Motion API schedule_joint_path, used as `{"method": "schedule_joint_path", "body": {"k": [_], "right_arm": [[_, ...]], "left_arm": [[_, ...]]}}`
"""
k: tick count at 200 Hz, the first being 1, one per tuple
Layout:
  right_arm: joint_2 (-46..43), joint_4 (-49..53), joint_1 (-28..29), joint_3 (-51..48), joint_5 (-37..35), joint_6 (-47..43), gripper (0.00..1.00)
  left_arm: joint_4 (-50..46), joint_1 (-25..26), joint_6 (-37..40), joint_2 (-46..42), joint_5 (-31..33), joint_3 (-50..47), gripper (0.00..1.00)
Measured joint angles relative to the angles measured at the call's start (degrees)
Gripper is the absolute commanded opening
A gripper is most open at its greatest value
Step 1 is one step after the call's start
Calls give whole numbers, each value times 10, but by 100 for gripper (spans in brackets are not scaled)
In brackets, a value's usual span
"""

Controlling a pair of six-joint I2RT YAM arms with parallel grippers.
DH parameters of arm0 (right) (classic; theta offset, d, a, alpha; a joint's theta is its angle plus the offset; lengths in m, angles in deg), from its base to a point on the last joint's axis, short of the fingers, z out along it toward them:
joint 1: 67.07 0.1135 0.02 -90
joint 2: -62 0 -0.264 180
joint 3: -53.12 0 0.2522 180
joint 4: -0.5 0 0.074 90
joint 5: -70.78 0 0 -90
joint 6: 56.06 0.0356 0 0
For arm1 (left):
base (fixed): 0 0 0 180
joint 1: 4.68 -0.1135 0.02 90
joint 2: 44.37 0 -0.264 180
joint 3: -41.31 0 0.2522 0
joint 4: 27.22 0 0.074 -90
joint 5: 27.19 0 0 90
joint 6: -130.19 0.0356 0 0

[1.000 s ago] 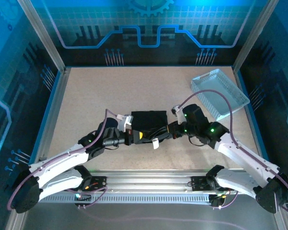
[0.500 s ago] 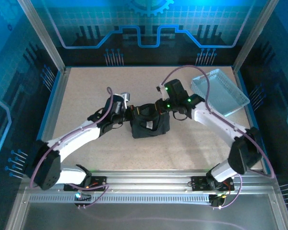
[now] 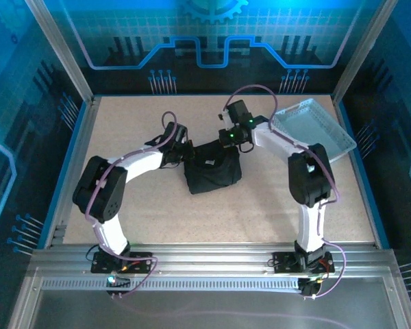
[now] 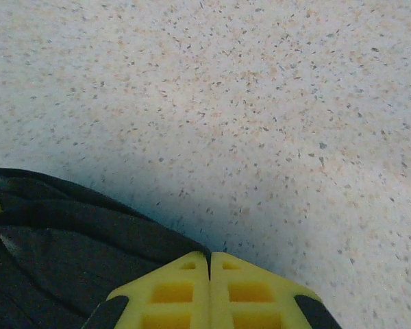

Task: Fold the inside-out t-shirt

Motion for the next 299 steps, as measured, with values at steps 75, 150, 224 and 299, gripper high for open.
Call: {"method": "schedule_joint_path", "body": {"k": [75, 150, 224, 299], "right_arm": [[21, 49, -1, 61, -44, -26, 70], [-230, -25, 10, -181, 21, 2, 54], [-235, -90, -24, -339, 46, 37, 65], [-203, -172, -30, -367, 128, 50, 26]], "left_arm": [[-149, -4, -2, 8, 96, 66, 59], [-96, 97, -33, -211, 68, -73, 62], [-3, 110, -116, -225, 48, -250, 65], [132, 103, -108, -149, -12, -263, 35]]}}
